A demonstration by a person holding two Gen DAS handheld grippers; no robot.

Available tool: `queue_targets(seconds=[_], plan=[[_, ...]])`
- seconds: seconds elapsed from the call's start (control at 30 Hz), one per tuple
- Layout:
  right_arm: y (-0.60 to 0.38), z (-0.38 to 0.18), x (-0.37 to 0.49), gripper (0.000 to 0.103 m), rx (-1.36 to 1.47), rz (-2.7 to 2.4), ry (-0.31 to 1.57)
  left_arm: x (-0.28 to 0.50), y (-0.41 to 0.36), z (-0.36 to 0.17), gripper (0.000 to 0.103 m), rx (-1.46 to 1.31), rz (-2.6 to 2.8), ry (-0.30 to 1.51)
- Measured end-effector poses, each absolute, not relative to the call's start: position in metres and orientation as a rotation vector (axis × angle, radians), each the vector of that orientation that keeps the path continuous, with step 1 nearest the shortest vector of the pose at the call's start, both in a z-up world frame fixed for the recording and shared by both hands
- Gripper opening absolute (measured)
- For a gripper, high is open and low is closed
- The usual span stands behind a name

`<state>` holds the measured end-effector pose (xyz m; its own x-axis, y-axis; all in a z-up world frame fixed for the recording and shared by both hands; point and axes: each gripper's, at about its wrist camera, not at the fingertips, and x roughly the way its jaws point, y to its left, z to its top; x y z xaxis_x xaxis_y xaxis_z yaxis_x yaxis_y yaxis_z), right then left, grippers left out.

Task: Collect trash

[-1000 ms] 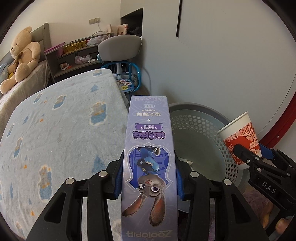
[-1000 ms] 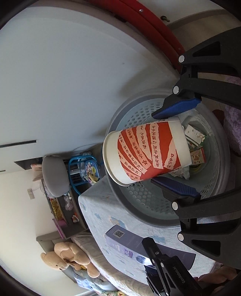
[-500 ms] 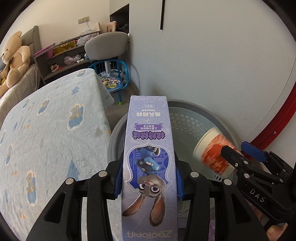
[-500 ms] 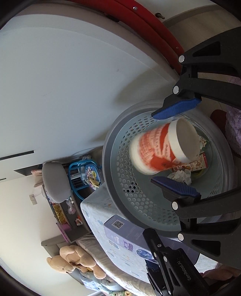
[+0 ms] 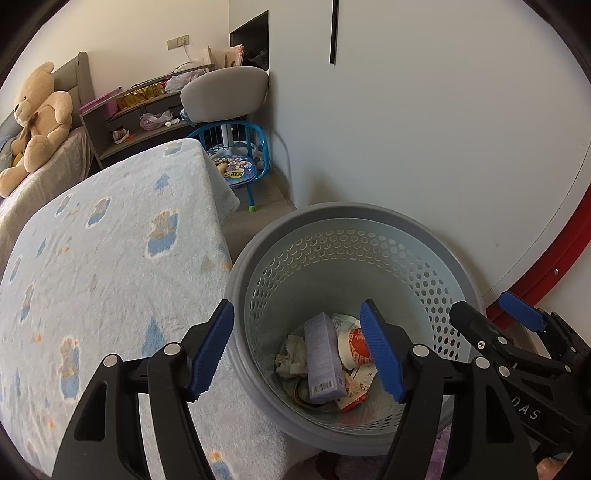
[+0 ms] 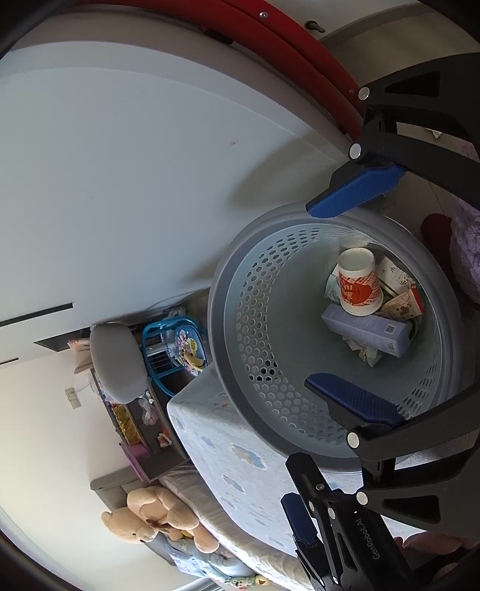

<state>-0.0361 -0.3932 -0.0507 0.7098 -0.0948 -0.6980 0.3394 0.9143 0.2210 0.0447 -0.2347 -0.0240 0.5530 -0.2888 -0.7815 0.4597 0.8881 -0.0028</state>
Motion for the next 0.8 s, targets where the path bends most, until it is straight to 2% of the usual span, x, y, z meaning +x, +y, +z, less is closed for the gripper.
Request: queue_targets(seconds=[0.8], plan=[[-0.3882,-0.0525,-0.0381,0.090,0.342,-0.250,0.751,0.0450,-0.2271,-0.0245,0.077,0.212,-0.410,0.873]])
